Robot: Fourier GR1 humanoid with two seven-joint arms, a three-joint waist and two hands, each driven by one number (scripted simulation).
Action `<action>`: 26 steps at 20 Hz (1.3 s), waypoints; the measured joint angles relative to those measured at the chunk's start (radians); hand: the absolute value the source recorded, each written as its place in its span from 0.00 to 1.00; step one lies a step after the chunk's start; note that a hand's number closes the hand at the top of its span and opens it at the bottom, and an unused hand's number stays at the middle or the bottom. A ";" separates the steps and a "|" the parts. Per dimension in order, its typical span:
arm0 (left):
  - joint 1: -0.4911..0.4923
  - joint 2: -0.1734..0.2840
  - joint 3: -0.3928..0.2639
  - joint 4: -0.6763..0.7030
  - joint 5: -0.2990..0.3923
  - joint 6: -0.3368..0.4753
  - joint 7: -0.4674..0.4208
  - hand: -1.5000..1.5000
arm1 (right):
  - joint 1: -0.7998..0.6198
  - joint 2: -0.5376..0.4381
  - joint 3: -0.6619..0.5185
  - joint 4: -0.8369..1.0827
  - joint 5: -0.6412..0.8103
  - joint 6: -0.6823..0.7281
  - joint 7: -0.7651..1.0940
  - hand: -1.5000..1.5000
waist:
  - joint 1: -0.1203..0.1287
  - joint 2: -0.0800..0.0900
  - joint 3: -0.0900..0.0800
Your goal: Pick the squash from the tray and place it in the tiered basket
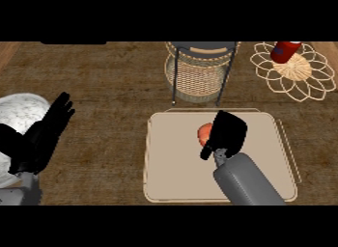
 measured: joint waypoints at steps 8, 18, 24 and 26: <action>0.003 -0.002 0.006 0.003 -0.002 -0.009 -0.013 0.50 | -0.004 -0.330 -0.063 -0.039 -0.110 -0.013 -0.497 1.00 | -0.006 0.019 0.011; 0.020 -0.008 0.007 -0.011 0.004 -0.014 -0.026 0.50 | -0.073 -0.561 -0.387 -0.045 -0.565 -0.084 -1.182 1.00 | -0.006 0.025 0.017; 0.006 -0.016 -0.001 -0.008 -0.006 -0.011 -0.008 0.50 | -0.161 -0.666 -0.537 0.078 -0.791 0.101 -1.457 1.00 | 0.003 0.023 0.012; 0.003 -0.025 -0.005 -0.009 -0.011 -0.009 0.001 0.50 | -0.201 -0.675 -0.545 0.110 -0.811 0.152 -1.480 1.00 | 0.005 0.022 0.010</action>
